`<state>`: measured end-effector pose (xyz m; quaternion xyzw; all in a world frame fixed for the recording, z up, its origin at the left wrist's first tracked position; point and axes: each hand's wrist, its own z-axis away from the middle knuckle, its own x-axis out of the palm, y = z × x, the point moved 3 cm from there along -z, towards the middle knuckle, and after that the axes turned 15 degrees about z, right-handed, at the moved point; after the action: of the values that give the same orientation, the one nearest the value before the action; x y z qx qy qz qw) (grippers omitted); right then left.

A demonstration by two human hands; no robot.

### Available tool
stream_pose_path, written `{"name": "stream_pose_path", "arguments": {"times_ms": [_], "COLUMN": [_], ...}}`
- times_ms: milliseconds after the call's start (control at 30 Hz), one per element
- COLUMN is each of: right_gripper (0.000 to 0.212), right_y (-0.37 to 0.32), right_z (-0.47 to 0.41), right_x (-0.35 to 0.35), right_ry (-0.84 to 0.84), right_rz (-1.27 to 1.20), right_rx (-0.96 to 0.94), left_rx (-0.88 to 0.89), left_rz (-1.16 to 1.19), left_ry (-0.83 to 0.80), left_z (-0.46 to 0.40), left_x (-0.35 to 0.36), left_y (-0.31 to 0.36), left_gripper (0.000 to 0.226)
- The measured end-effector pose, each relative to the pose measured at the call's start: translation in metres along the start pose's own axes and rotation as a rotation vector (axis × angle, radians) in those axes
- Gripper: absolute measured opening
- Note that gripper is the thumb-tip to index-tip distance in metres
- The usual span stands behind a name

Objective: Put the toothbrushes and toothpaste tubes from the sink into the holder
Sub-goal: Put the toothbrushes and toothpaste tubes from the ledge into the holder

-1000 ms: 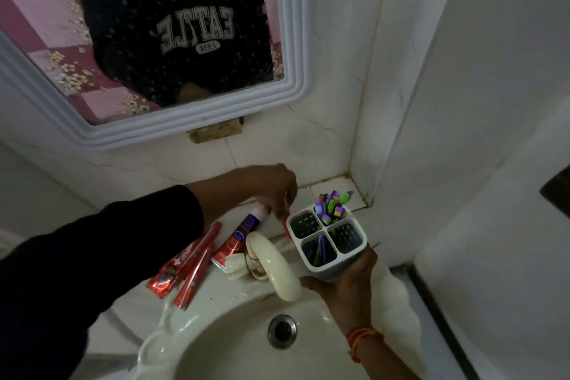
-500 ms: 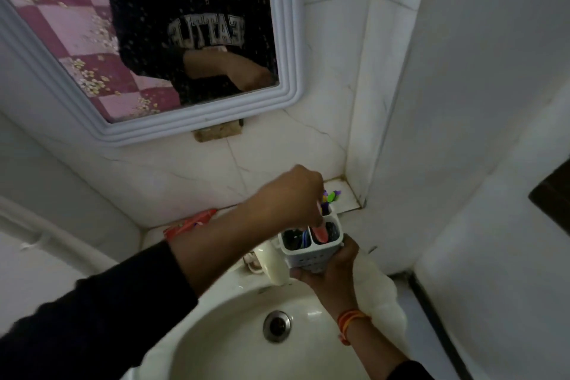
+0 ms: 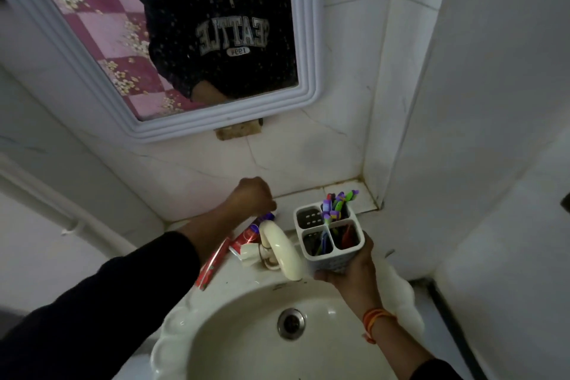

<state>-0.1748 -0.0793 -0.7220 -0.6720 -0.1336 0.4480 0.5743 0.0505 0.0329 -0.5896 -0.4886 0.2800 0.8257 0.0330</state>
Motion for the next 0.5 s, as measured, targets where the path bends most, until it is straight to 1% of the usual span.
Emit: {"name": "stream_pose_path", "arguments": {"times_ms": [33, 67, 100, 133, 167, 200, 233, 300, 333, 400, 467, 500], "right_gripper": [0.105, 0.108, 0.109, 0.103, 0.089, 0.077, 0.079, 0.115, 0.121, 0.115, 0.122, 0.125], "right_y": [-0.005, -0.007, -0.012, -0.012, -0.014, -0.014, -0.018, -0.019, -0.019, -0.016, -0.018, -0.014], "right_z": [0.002, 0.003, 0.004, 0.003, 0.002, 0.003, 0.004, 0.006, 0.007, 0.007, 0.008, 0.005], "right_x": [-0.001, -0.002, -0.004, -0.003, -0.004, -0.004, -0.006, -0.006, -0.006, -0.002, -0.007, -0.007], "right_ry": [-0.017, -0.037, -0.054, -0.056, -0.058, -0.088, -0.092, -0.079, -0.084, -0.098, -0.127, -0.089], "right_rz": [-0.014, -0.094, -0.218, -0.322, -0.375, -0.363, -0.37, -0.317, -0.213, -0.16, -0.115, -0.045], "right_rx": [-0.005, 0.011, 0.058, 0.085, 0.091, 0.078, 0.108, 0.14, 0.125, 0.131, 0.037, -0.025], "left_rx": [-0.016, -0.064, -0.079, -0.087, -0.077, -0.077, -0.056, -0.031, -0.029, -0.005, 0.002, 0.01], "left_rz": [-0.04, -0.058, -0.108, -0.134, -0.162, -0.142, -0.134, -0.1, -0.08, -0.01, 0.075, 0.107], "left_ry": [-0.032, -0.068, -0.098, -0.101, -0.1, -0.088, -0.075, -0.06, -0.062, -0.044, -0.015, -0.004], "left_z": [0.003, 0.001, 0.0, 0.001, -0.003, -0.003, -0.005, -0.011, -0.013, -0.016, -0.005, 0.001], "left_x": [0.003, 0.011, 0.019, 0.027, 0.035, 0.039, 0.041, 0.046, 0.046, 0.039, 0.018, 0.006], "left_y": [-0.006, -0.016, -0.027, -0.035, -0.043, -0.044, -0.046, -0.049, -0.047, -0.039, -0.02, -0.009], "left_gripper": [0.039, 0.04, 0.036, 0.031, 0.031, 0.033, 0.034, 0.032, 0.032, 0.037, 0.041, 0.046]}}
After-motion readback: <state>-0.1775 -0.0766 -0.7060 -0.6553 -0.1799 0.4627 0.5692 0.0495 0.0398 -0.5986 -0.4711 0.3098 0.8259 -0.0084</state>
